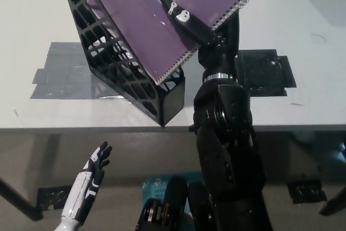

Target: A person hands a notebook to the robot and the robot grabs it with its right hand and places it in the magazine stand kept in the centre of the desk infront of it.

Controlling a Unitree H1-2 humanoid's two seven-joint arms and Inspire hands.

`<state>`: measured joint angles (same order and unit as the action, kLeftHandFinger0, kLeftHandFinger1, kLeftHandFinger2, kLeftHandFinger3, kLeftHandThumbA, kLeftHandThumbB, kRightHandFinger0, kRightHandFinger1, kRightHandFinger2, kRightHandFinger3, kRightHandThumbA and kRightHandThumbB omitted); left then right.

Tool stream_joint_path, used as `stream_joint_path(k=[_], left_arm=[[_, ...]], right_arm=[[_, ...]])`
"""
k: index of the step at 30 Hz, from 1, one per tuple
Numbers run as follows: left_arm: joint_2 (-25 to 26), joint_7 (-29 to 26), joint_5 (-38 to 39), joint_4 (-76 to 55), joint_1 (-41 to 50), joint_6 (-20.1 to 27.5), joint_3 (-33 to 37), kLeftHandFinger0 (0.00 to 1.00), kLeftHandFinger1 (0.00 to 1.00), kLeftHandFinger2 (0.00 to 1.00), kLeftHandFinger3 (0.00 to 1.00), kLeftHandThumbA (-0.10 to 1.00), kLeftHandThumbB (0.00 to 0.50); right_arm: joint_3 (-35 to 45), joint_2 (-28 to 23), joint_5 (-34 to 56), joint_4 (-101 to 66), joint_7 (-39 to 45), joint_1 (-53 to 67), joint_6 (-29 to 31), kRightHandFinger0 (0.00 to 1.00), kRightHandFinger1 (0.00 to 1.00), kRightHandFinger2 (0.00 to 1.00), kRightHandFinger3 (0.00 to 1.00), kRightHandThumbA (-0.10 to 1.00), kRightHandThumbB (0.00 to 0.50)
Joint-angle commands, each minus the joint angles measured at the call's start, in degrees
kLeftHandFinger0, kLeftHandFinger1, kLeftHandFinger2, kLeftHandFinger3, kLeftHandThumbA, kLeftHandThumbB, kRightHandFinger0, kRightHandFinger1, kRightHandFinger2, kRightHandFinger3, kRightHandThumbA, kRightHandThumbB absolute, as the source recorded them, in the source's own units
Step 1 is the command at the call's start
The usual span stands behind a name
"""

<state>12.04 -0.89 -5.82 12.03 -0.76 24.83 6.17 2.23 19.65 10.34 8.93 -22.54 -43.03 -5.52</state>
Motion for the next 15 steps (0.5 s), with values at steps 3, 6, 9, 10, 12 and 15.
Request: stream_joint_path(k=[3,6,9,10,12,15], left_arm=[[0.31,0.88,-0.07,-1.93,-0.40,2.10,0.04,0.99,1.00,1.00,1.00,1.00,0.500],[0.26,0.83,0.10,-1.97,-0.08,2.10,0.04,0.99,1.00,1.00,1.00,1.00,0.500],[0.38,1.04,0.14,-1.93,-0.48,2.10,0.10,0.98,1.00,1.00,1.00,1.00,0.500],[0.38,1.04,0.14,-1.93,-0.48,2.10,0.10,0.98,1.00,1.00,1.00,1.00,0.500],[0.36,1.28,0.34,-1.88,-0.81,2.10,0.05,0.98,1.00,1.00,1.00,1.00,0.500],[0.29,1.33,0.44,-1.81,-1.58,2.10,-0.05,0.98,1.00,1.00,1.00,1.00,0.500]], right_arm=[[-2.59,2.12,-3.54,0.64,-1.26,-2.81,7.54,0.00,0.00,0.06,0.07,0.86,0.000],[-3.09,2.12,-6.07,2.34,-1.51,-2.57,10.06,0.00,0.00,0.15,0.14,0.84,0.000],[-3.03,2.12,-7.24,4.22,-1.64,-3.23,12.63,0.00,0.00,0.21,0.19,0.84,0.000],[-3.03,2.12,-7.24,4.22,-1.64,-3.23,12.63,0.00,0.00,0.21,0.19,0.84,0.000],[-2.93,2.12,-6.99,4.98,-1.71,-3.93,13.51,0.00,0.00,0.23,0.20,0.84,0.000],[-3.29,2.12,-7.66,6.35,-2.22,-5.73,14.61,0.00,0.01,0.30,0.28,0.86,0.000]])
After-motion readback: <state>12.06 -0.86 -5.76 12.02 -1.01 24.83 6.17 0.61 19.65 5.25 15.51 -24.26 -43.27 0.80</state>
